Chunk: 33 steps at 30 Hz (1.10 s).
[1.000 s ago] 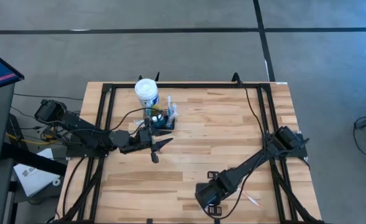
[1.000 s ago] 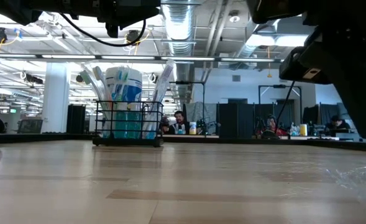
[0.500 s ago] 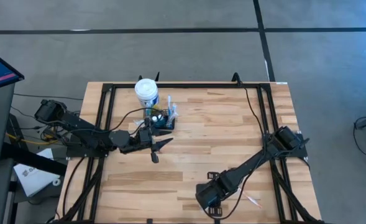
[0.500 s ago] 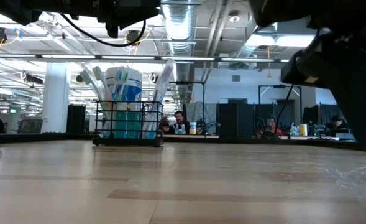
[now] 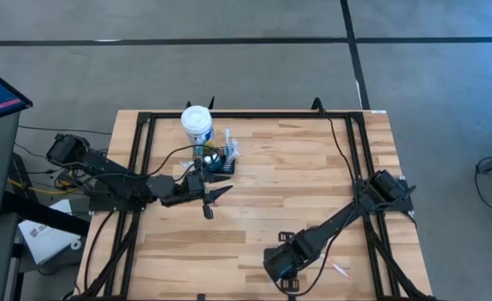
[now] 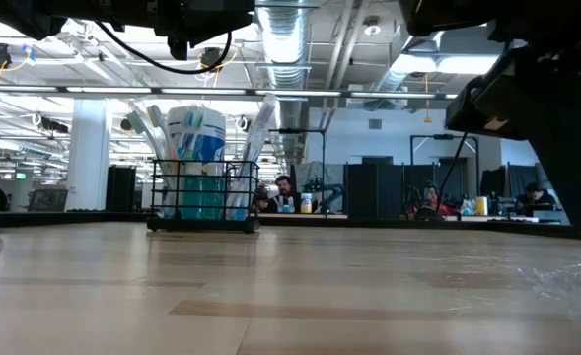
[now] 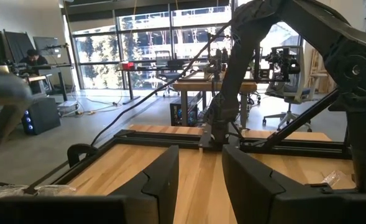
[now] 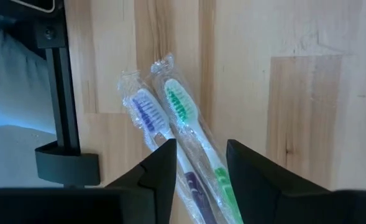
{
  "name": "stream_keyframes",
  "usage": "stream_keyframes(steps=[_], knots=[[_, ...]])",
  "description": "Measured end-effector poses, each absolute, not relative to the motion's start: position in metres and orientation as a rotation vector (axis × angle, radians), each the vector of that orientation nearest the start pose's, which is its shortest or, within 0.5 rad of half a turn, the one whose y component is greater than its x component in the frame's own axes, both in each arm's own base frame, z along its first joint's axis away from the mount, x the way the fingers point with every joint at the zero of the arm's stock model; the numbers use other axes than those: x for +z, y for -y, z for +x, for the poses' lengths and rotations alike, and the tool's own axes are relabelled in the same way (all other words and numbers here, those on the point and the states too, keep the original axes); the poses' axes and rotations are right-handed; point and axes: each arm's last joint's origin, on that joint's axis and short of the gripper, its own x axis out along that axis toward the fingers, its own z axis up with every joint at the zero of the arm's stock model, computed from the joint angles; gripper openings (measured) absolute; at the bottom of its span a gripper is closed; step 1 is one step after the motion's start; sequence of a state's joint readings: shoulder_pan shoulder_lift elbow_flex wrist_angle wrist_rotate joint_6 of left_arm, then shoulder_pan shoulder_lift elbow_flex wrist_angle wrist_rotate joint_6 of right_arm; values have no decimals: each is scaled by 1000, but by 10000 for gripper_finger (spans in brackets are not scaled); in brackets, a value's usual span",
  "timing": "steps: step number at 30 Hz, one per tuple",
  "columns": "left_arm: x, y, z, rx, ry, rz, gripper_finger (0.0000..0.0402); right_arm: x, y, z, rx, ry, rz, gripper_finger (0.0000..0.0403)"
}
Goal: Pick & Place toothbrushing station
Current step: Put the green toothbrush into the wire organizer
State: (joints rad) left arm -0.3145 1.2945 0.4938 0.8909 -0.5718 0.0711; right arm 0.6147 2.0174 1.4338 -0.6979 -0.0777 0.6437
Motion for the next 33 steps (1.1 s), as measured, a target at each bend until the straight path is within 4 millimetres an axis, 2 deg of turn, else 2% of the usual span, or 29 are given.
stream_keyframes(steps=[33], knots=[[232,63,246,260,71,33,117,164,-234,324,166,-1359,159,128]])
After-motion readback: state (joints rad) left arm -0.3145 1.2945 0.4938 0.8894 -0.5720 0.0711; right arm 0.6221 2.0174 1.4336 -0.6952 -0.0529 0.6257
